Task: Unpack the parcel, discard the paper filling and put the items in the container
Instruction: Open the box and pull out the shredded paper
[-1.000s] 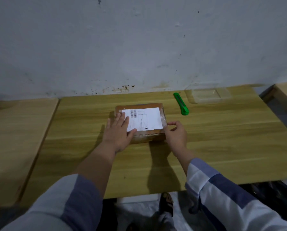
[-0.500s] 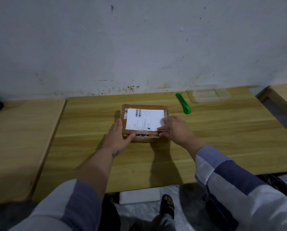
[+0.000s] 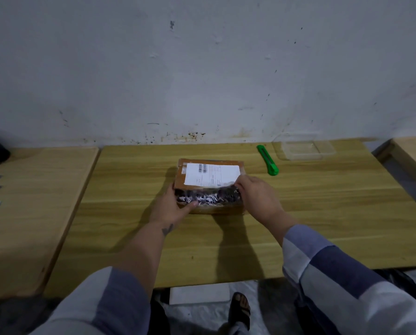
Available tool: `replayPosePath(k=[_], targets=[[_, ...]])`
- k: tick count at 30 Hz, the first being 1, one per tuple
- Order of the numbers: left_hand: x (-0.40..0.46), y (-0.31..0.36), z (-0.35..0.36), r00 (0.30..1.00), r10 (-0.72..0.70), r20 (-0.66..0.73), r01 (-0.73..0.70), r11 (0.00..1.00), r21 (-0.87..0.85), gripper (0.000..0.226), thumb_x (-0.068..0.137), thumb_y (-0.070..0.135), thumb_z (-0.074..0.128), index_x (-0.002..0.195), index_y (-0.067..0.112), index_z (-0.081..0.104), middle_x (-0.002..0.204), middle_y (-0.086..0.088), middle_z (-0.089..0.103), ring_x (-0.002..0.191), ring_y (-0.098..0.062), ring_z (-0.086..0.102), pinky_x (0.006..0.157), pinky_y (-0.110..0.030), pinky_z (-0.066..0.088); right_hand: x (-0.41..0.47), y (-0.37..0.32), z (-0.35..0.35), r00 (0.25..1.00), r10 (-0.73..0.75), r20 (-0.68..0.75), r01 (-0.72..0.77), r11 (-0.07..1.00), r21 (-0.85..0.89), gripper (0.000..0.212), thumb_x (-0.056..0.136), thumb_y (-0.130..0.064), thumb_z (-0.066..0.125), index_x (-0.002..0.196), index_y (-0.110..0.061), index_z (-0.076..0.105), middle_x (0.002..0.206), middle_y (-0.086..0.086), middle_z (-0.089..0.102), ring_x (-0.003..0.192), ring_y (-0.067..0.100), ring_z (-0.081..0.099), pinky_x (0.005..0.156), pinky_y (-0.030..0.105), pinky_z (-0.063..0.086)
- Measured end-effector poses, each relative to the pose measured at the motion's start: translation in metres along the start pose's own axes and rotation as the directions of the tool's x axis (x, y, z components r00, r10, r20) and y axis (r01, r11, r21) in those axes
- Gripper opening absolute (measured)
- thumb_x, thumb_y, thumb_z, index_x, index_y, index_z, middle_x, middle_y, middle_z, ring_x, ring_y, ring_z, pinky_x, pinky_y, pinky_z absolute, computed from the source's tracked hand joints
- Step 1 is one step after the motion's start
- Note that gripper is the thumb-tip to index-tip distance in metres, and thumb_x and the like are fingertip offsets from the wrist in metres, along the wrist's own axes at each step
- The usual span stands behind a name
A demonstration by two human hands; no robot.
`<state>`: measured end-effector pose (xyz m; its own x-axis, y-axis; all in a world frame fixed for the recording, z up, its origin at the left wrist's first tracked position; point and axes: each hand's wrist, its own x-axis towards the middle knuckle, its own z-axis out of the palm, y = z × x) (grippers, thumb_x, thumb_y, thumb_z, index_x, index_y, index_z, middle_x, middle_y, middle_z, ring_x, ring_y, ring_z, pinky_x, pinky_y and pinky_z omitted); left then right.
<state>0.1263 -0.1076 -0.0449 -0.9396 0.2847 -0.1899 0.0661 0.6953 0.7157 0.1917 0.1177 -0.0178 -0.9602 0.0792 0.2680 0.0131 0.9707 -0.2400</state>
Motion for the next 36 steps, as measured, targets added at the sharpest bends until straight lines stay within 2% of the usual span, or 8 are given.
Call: replayPosePath(k=[3,8,11,13,19,24,29,36], targets=[[0.001,0.005,-0.001,0.998,0.024,-0.060,-0.023,0.999,0.030,0.080,0.074,0.051,0.072,0.136,0.016,0.036,0.134,-0.008,0.053,0.121,-0.030,0.052,0.094,-0.046,0.049,0.008,-0.001,-0.009,0.992,-0.014,-0.125,0.022,0.998,0.066,0.014,0.094,-0.015,0.050,0.096,-0.006,0.060,0.098,0.013,0.066,0.073,0.035,0.059,0.051,0.032,0.035],[0.006,0.033,-0.009,0.950,0.126,-0.284,-0.121,0.992,0.035,0.080,0.086,0.054,0.055,0.150,0.024,0.018,0.135,-0.007,0.054,0.117,-0.030,0.054,0.089,-0.046,0.051,0.014,-0.002,-0.009,0.958,0.070,-0.277,0.004,0.966,0.257,0.015,0.094,-0.017,0.053,0.098,-0.008,0.065,0.103,0.009,0.060,0.077,0.026,0.060,0.060,0.031,0.046],[0.012,0.047,-0.019,0.929,0.091,-0.360,-0.091,0.996,0.019,0.055,0.094,0.050,0.040,0.144,0.030,0.032,0.109,0.001,0.065,0.064,-0.014,0.058,0.048,-0.027,0.043,0.019,0.001,-0.008,0.950,0.153,-0.273,-0.035,0.920,0.391,0.020,0.094,-0.016,0.053,0.112,-0.010,0.058,0.110,0.008,0.059,0.091,0.023,0.060,0.074,0.035,0.051],[0.020,0.054,-0.025,0.918,0.079,-0.388,-0.079,0.997,0.015,0.047,0.096,0.049,0.037,0.139,0.031,0.040,0.087,0.001,0.066,0.049,-0.009,0.045,0.039,-0.021,0.027,0.026,0.006,-0.009,0.941,0.219,-0.258,-0.077,0.880,0.468,0.021,0.094,-0.011,0.053,0.115,-0.013,0.052,0.110,0.007,0.059,0.097,0.024,0.060,0.079,0.038,0.053],[0.065,0.068,-0.027,0.871,0.104,-0.479,-0.102,0.994,0.030,0.053,0.095,0.042,0.048,0.144,0.033,0.031,0.135,0.002,0.056,0.112,-0.020,0.059,0.071,-0.026,0.045,0.082,0.020,-0.020,0.911,0.313,-0.268,-0.111,0.813,0.572,0.025,0.091,-0.002,0.053,0.111,-0.017,0.053,0.092,-0.003,0.058,0.085,0.020,0.061,0.067,0.038,0.053],[0.105,0.078,-0.027,0.875,0.139,-0.464,-0.090,0.988,0.126,0.082,0.091,0.029,0.058,0.150,0.037,0.001,0.132,-0.003,0.054,0.102,-0.018,0.058,0.064,-0.025,0.042,0.129,0.038,-0.012,0.918,0.323,-0.230,-0.123,0.783,0.609,0.036,0.091,-0.004,0.055,0.125,-0.017,0.055,0.099,-0.003,0.059,0.083,0.017,0.060,0.072,0.034,0.054],[0.136,0.071,-0.025,0.891,0.164,-0.423,-0.116,0.984,0.136,0.075,0.092,0.027,0.057,0.149,0.039,0.010,0.122,-0.002,0.051,0.092,-0.007,0.046,0.069,-0.023,0.041,0.155,0.057,0.007,0.944,0.302,-0.135,-0.169,0.792,0.587,0.049,0.092,-0.009,0.055,0.139,-0.018,0.044,0.124,0.003,0.060,0.086,0.015,0.059,0.080,0.026,0.047],[0.149,0.063,-0.016,0.920,0.130,-0.369,-0.102,0.990,0.093,0.064,0.093,0.025,0.056,0.148,0.034,0.023,0.144,-0.004,0.040,0.129,-0.021,0.041,0.104,-0.032,0.040,0.170,0.069,0.021,0.959,0.275,-0.063,-0.197,0.811,0.550,0.049,0.093,-0.014,0.055,0.141,-0.018,0.042,0.126,0.009,0.059,0.089,0.022,0.060,0.079,0.026,0.043]])
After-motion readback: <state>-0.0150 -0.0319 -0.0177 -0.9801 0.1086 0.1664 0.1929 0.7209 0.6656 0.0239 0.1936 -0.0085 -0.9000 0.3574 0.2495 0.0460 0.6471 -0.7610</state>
